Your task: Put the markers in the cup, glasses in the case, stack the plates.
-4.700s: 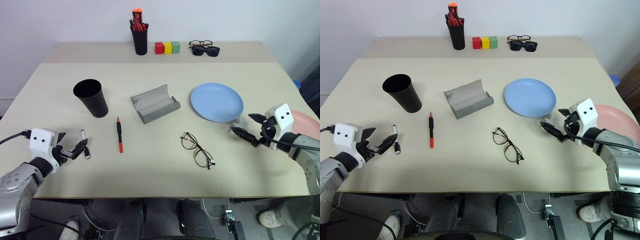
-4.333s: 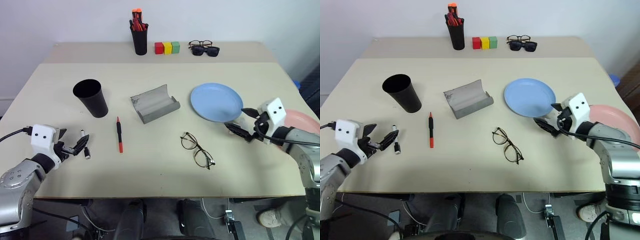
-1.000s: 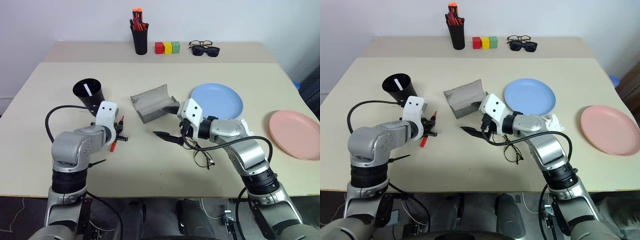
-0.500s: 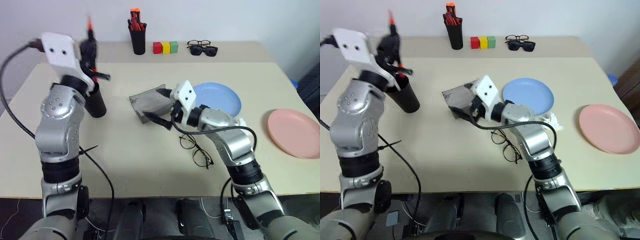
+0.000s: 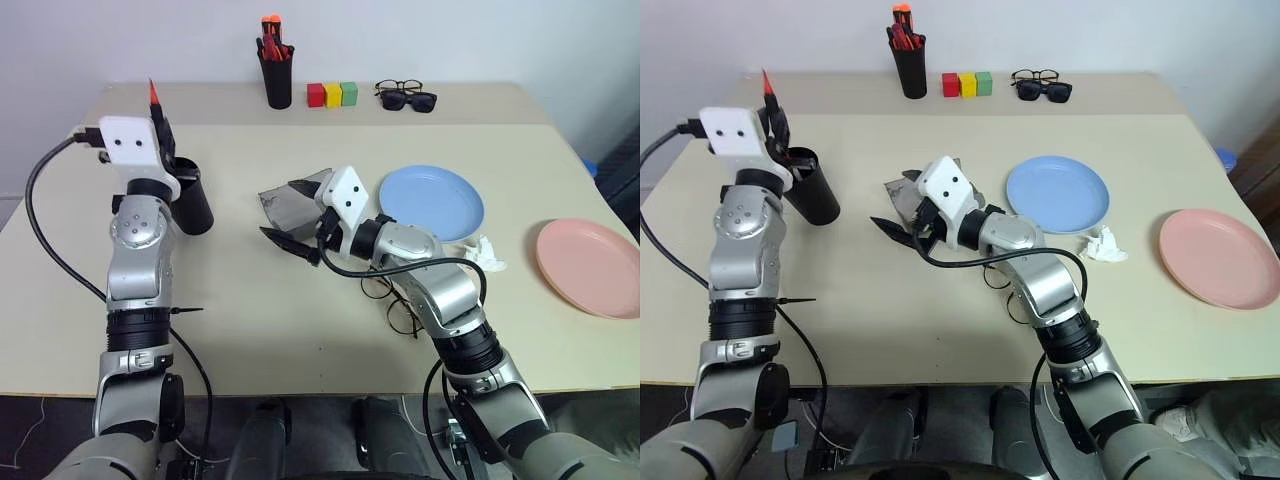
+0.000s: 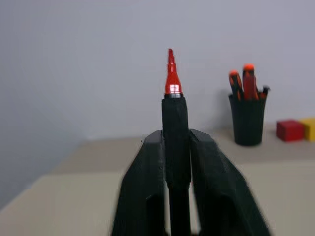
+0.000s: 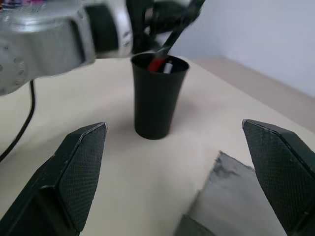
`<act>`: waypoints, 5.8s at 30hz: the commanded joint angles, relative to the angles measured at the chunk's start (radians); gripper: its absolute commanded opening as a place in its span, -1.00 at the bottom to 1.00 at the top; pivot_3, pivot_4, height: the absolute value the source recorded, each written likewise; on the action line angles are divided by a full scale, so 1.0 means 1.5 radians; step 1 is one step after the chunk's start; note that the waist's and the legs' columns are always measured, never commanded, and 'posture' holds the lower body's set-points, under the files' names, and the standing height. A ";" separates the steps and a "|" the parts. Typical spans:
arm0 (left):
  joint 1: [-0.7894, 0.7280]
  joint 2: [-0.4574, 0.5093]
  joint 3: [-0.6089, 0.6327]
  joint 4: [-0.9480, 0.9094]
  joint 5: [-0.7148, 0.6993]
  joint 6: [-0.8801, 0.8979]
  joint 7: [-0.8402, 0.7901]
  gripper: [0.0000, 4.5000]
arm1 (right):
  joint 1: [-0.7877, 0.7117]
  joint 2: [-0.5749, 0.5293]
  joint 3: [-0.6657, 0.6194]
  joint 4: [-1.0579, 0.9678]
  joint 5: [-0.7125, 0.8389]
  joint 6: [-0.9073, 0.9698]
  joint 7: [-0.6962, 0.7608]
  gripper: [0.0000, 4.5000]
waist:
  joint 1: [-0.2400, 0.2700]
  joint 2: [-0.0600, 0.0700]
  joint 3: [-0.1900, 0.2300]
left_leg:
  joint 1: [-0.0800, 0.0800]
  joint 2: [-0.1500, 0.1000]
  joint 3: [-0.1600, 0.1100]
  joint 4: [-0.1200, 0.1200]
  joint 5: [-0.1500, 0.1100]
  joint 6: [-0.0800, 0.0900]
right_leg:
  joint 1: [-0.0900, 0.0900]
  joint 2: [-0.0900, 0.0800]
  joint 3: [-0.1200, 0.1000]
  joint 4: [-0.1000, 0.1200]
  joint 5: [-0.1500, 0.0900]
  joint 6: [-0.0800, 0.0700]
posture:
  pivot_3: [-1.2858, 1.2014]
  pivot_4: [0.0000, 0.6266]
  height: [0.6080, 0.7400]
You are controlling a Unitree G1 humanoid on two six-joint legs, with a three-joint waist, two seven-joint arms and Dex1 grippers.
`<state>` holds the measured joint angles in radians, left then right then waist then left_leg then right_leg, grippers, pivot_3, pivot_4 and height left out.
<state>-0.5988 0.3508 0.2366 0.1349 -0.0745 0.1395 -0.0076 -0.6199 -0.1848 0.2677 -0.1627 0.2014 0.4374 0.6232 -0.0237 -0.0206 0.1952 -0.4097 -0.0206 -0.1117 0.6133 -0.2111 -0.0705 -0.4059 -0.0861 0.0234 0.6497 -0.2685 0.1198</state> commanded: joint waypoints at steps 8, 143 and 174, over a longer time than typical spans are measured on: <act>-0.044 0.006 -0.043 -0.122 -0.150 0.066 -0.188 0.98 | 0.016 -0.097 -0.065 -0.056 0.010 0.010 0.024 1.00 | 0.010 0.000 0.000 | -0.001 0.000 0.000 0.001 0.000 0.000 | 0.001 -0.001 -0.001 -0.001 0.000 0.000 | 0.03 -0.52 1.00; 0.050 0.195 -0.223 -0.223 -0.148 0.297 -0.718 -0.75 | 0.058 -0.320 -0.052 -0.001 -0.143 0.171 -0.030 0.98 | -0.010 0.001 0.001 | 0.000 0.000 0.001 0.001 -0.001 0.003 | 0.001 -0.001 0.001 0.000 0.000 0.000 | 0.03 -0.52 1.00; -0.025 0.032 -0.232 -0.072 -0.215 0.124 -0.720 -0.79 | 0.479 -0.492 -0.463 -0.293 -0.200 0.245 0.048 -0.56 | 0.004 0.002 0.000 | 0.001 0.000 0.002 0.002 -0.002 0.004 | 0.003 -0.001 0.001 -0.002 0.000 0.001 | 0.03 -0.52 1.00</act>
<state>-0.6167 0.4024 -0.1324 0.0405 -0.3696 0.3398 -1.0788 0.1047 -0.9227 -0.3790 -0.5903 -0.1009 0.8186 0.7055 -0.0178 -0.0176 0.1956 -0.4078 -0.0207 -0.1083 0.6167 -0.2143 -0.0648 -0.4007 -0.0875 0.0248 0.6473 -0.2692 0.1210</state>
